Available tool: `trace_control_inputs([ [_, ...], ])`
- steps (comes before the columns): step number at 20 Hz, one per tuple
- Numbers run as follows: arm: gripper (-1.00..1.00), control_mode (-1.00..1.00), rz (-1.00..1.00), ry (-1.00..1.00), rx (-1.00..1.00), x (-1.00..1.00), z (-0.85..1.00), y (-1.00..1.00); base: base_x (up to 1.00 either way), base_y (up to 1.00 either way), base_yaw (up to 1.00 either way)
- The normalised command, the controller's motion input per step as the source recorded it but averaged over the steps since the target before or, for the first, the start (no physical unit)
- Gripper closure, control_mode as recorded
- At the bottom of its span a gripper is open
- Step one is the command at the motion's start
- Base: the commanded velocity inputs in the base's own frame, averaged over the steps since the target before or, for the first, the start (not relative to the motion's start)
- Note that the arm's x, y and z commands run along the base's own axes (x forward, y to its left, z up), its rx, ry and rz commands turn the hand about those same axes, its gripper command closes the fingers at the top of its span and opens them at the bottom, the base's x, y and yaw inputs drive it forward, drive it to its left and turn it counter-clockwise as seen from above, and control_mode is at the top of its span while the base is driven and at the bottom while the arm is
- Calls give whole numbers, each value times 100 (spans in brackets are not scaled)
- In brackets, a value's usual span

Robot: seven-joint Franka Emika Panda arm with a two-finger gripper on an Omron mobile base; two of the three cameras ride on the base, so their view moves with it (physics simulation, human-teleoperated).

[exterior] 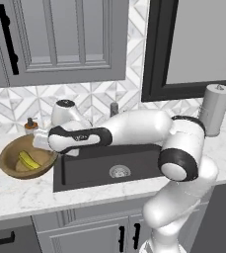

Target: Pick the cucumber from the sink and place it in the bowl. Then pick the bowl and place it in the microwave. Then close the microwave door and press the start button.

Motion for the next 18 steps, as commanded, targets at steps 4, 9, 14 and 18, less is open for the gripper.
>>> trace_control_inputs([
  [4,100,-100,-31,1,0,-46,79,-62,0,0,0],
  [9,100,-100,-29,0,0,-50,88,-62,0,0,0],
  [14,100,-100,-26,0,0,-34,82,-75,0,0,0],
  [18,100,-100,-27,0,0,-40,58,-94,0,0,0],
])
